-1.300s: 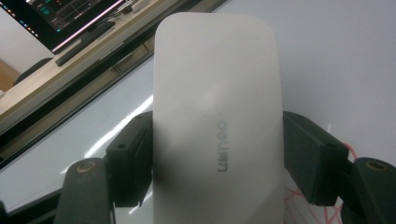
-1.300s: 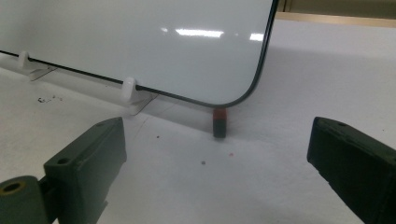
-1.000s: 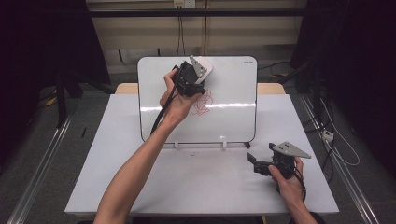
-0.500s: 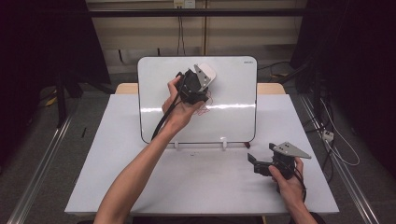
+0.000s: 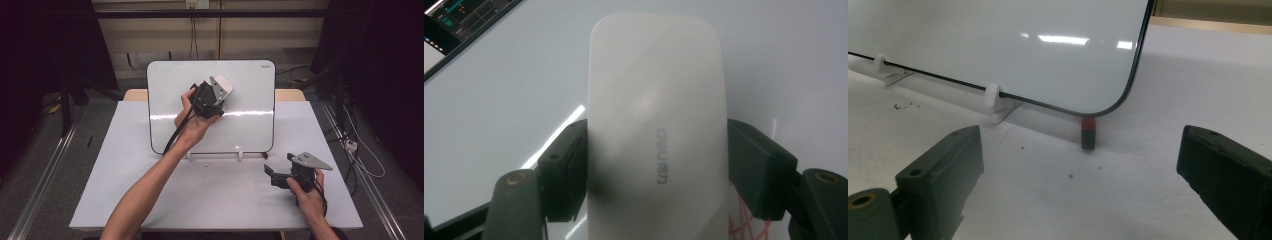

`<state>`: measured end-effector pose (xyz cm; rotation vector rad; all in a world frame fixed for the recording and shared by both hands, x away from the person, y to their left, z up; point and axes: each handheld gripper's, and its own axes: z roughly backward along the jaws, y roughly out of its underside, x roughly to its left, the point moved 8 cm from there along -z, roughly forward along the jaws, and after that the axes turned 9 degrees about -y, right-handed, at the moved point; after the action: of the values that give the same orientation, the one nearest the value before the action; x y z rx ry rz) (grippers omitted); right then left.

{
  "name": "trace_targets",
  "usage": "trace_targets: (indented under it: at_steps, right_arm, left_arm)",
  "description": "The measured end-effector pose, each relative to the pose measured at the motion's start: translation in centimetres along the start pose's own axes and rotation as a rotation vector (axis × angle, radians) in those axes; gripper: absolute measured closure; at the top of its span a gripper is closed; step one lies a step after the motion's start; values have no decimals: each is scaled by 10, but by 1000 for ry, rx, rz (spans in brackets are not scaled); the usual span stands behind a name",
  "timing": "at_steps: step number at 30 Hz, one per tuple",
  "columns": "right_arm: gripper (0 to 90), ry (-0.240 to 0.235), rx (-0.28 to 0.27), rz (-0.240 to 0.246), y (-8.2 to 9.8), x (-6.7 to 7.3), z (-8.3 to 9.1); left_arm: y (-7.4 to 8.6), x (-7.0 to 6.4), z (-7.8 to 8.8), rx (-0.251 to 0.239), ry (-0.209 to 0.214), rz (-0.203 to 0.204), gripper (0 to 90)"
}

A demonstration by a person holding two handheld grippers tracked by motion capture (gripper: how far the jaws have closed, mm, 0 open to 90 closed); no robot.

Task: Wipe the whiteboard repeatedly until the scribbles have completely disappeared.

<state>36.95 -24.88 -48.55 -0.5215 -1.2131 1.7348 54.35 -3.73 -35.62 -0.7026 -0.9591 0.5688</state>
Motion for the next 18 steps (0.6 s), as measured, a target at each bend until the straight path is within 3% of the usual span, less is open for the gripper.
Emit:
trace_targets:
  at_steps: [5,11,18]
  right_arm:
    - [47,-2,-1,0,0,0,0]
    - [47,0,-1,0,0,-1,1]
    - [47,-3,-2,2,0,-1,0]
  left_arm:
    - [-9,11,-2,9,-5,14,310]
    - [-19,26,-5,18,-24,60,311]
    - [-25,32,-9,25,-44,56,311]
